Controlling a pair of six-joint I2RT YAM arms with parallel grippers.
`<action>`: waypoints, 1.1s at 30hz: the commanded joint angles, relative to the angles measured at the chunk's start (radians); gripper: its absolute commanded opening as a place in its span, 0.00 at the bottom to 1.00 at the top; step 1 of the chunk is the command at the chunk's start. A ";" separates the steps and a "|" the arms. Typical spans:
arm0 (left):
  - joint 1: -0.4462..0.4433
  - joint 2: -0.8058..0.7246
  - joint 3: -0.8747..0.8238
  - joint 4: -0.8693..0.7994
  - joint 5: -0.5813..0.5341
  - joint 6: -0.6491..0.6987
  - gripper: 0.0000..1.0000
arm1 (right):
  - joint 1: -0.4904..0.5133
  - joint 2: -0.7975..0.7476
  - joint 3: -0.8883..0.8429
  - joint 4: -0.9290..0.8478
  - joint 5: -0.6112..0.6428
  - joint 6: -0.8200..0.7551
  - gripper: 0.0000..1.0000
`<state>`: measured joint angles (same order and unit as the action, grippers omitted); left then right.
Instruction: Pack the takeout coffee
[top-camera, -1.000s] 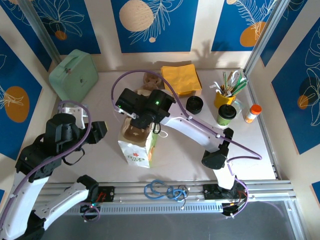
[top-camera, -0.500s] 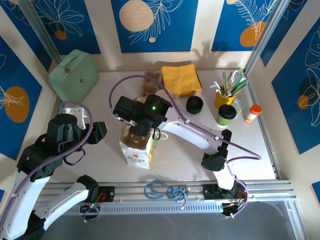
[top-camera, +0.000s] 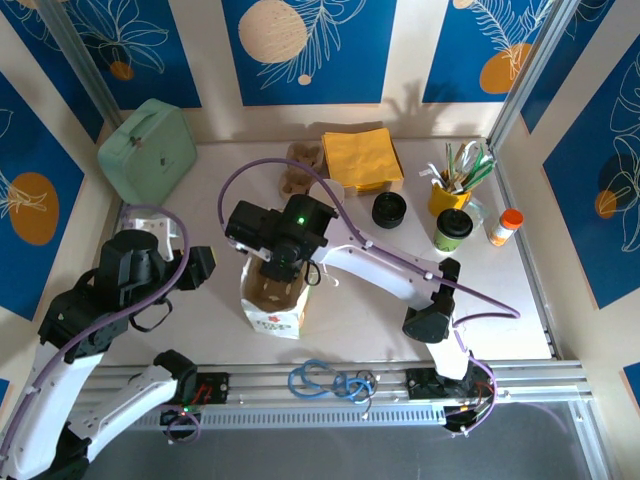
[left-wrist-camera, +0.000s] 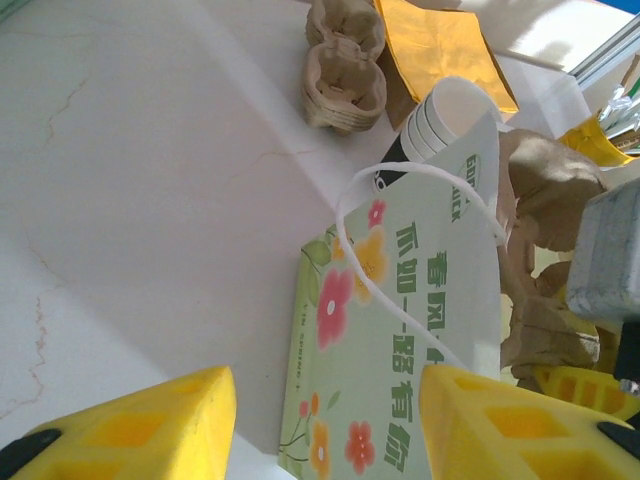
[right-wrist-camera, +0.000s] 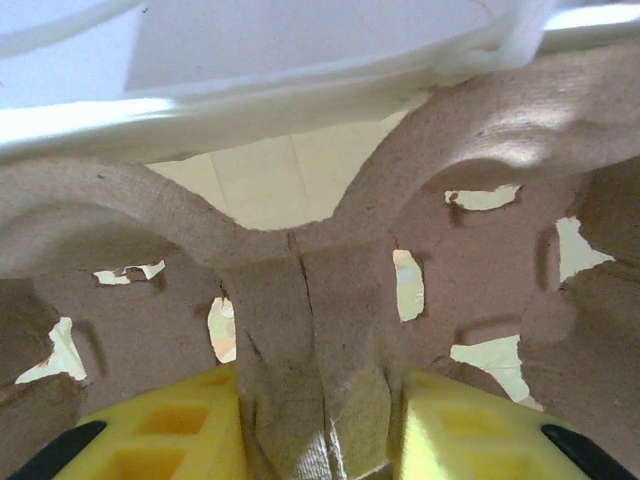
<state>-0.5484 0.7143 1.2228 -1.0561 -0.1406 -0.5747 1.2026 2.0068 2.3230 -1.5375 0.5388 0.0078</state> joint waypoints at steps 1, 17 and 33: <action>-0.007 -0.010 -0.008 0.009 -0.020 0.007 0.51 | 0.001 -0.007 -0.027 -0.013 -0.071 0.011 0.35; -0.006 -0.002 -0.025 0.035 0.014 0.002 0.51 | -0.036 -0.030 -0.150 0.089 -0.206 -0.008 0.35; -0.006 0.044 -0.079 0.112 0.346 0.098 0.58 | -0.069 -0.061 -0.203 0.150 -0.249 -0.016 0.35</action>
<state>-0.5484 0.7631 1.1687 -0.9943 0.0700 -0.5232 1.1400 1.9858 2.1300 -1.3952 0.3275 0.0036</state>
